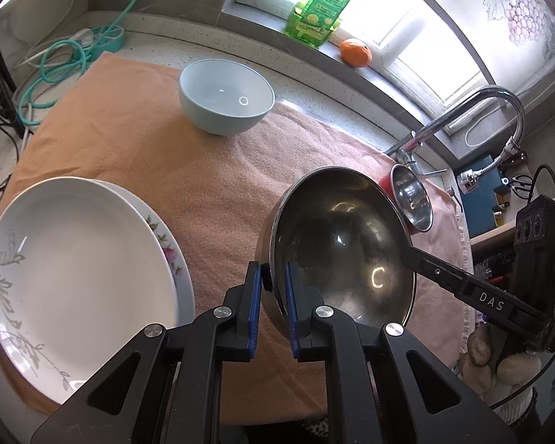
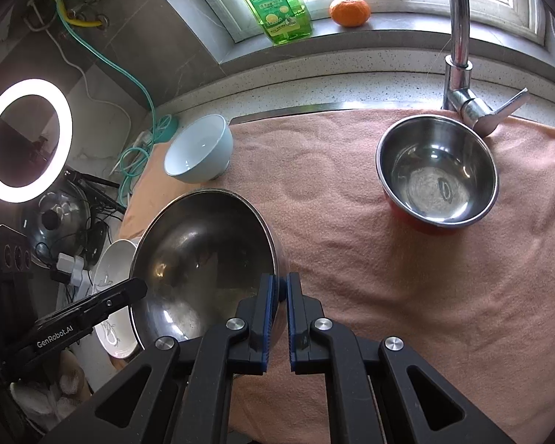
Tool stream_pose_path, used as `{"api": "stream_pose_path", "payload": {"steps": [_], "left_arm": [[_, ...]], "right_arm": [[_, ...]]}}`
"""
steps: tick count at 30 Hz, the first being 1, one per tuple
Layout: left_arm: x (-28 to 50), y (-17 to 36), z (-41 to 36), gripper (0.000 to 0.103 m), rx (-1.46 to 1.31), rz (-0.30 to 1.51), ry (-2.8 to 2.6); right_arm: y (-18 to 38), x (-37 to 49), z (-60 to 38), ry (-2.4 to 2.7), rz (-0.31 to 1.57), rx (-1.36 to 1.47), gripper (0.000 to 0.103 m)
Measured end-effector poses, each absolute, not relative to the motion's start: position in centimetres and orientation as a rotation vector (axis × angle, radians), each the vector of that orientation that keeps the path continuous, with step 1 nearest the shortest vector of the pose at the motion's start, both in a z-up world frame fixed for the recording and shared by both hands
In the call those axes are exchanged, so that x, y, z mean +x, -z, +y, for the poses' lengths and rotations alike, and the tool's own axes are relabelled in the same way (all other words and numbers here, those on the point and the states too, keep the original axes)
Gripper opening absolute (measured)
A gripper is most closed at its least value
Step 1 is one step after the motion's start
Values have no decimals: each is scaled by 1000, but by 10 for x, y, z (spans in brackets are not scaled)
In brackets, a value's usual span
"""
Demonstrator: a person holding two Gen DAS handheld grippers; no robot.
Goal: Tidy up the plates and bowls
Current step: 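Lift the large steel bowl and carry it toward the red-bottomed steel bowl, then lower the large steel bowl onto the towel beside the plates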
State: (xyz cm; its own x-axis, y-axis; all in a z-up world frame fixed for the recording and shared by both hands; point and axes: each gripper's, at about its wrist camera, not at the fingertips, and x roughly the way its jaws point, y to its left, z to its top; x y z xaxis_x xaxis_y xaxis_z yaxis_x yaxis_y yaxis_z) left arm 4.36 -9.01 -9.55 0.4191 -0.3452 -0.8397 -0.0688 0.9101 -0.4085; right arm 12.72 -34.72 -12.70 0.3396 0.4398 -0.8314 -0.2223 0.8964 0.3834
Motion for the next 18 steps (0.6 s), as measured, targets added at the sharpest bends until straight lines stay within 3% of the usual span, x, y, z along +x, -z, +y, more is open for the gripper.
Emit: {"api": "stream_pose_path", "payload": {"steps": [18], "left_arm": [[18,105,-84,11,-370,1171,205]], "right_arm": [[147,83,-346,-406,1180,266,7]]}}
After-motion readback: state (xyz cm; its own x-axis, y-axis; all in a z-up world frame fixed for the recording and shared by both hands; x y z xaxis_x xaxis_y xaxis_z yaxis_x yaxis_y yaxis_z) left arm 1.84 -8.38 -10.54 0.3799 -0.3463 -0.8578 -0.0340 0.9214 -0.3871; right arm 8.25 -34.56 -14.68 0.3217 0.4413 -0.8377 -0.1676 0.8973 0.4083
